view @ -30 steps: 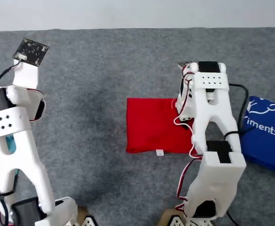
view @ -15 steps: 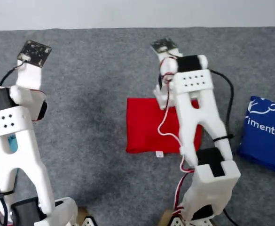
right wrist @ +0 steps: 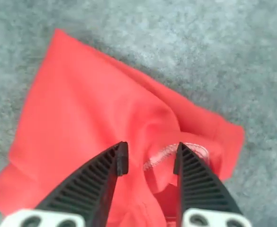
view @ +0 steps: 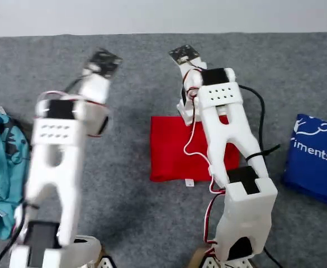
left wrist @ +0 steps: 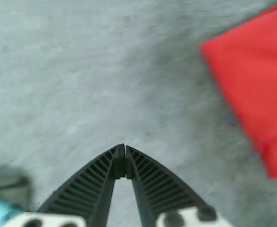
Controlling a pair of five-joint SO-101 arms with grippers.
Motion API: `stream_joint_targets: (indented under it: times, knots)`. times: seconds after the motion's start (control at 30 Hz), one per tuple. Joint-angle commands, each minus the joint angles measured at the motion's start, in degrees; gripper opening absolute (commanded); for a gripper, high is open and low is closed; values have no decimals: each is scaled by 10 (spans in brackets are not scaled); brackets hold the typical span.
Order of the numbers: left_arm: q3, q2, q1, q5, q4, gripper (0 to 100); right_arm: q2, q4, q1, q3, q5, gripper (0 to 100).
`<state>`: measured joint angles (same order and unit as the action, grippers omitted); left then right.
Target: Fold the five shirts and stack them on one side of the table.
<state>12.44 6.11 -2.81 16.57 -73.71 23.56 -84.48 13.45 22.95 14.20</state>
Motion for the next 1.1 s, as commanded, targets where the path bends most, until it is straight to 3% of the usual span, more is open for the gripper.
stream_joint_targets:
  times: [0.0, 0.1, 0.2, 0.3, 0.43, 0.53, 0.83, 1.0, 1.07]
  knots:
    - [-2, -37, -44, -32, 18, 5, -6, 7, -24, 32, 8, 95]
    - [-1, -49, -60, -60, 18, 5, -6, 8, -44, 36, 8, 32]
    - [3, -57, -77, -133, 40, 5, -4, 8, -60, 40, -1, 9]
    - [7, -77, -113, -198, 56, 8, -6, 5, -68, 40, -64, 9]
    - [7, -120, -156, -344, 54, 7, -6, 3, -68, 40, -132, 9]
    - [6, -155, -170, -426, 47, 7, -4, -7, -68, 40, -142, 9]
    - [7, -207, -179, -550, 45, 6, -4, 5, -59, 40, -133, 9]
    - [6, -236, -180, -573, 49, 6, -2, 5, -29, 40, -138, 9]
    - [5, -243, -180, -575, 50, 6, -1, 5, -15, 40, -176, 9]
